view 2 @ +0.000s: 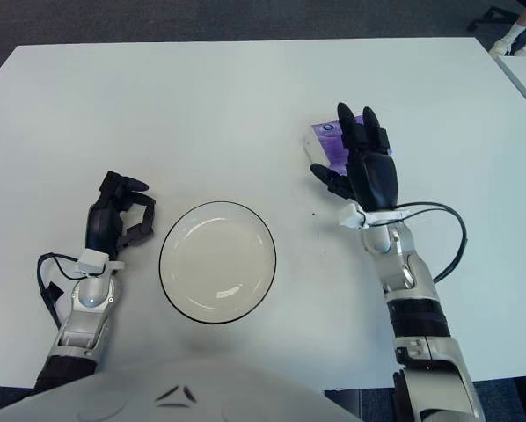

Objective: Put the tissue paper into the plate.

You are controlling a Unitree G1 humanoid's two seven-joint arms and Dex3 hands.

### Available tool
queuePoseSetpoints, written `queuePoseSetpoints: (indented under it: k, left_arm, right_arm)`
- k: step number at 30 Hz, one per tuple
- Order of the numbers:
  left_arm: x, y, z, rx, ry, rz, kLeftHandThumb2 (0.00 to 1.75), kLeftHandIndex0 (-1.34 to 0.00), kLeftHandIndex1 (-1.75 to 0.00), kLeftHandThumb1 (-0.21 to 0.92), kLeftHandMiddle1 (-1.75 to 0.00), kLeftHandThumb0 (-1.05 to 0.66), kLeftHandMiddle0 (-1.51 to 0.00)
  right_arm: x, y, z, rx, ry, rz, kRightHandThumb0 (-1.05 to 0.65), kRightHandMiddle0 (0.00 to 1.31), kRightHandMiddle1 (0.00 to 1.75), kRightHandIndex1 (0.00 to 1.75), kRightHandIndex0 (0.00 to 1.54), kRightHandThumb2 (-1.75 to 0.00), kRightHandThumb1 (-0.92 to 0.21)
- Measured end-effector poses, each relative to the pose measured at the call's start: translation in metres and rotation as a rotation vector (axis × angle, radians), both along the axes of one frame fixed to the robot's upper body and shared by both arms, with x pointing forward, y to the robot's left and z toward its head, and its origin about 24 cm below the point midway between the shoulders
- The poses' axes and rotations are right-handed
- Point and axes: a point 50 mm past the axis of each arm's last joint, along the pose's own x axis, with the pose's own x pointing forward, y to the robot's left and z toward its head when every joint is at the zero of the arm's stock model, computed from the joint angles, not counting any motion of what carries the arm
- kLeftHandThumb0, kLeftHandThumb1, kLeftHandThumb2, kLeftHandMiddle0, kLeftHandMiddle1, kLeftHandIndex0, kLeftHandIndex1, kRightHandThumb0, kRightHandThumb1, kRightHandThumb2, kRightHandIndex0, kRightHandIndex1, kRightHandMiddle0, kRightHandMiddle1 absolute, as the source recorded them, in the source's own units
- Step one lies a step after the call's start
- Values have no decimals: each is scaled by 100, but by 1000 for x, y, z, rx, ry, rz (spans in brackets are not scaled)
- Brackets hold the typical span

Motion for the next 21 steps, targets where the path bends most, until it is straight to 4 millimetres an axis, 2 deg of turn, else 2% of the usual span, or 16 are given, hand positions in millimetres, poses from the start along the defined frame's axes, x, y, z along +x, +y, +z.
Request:
queuePoseSetpoints:
  k: [11,21]
  left_arm:
    - [0,-1,0,-1,-1,-1,100,-30,-175,51,-144,-1,-61]
    - [0,0,0,-1,-5,-1,100,-30,-175,51,-145,-1,-61]
  right_arm:
    - [21,7,32,-55,-70,52,-105,0,0,0,0,-28,-84]
    - [28,-7,46,-193,-31,11,-105,0,0,0,0,-26,-83]
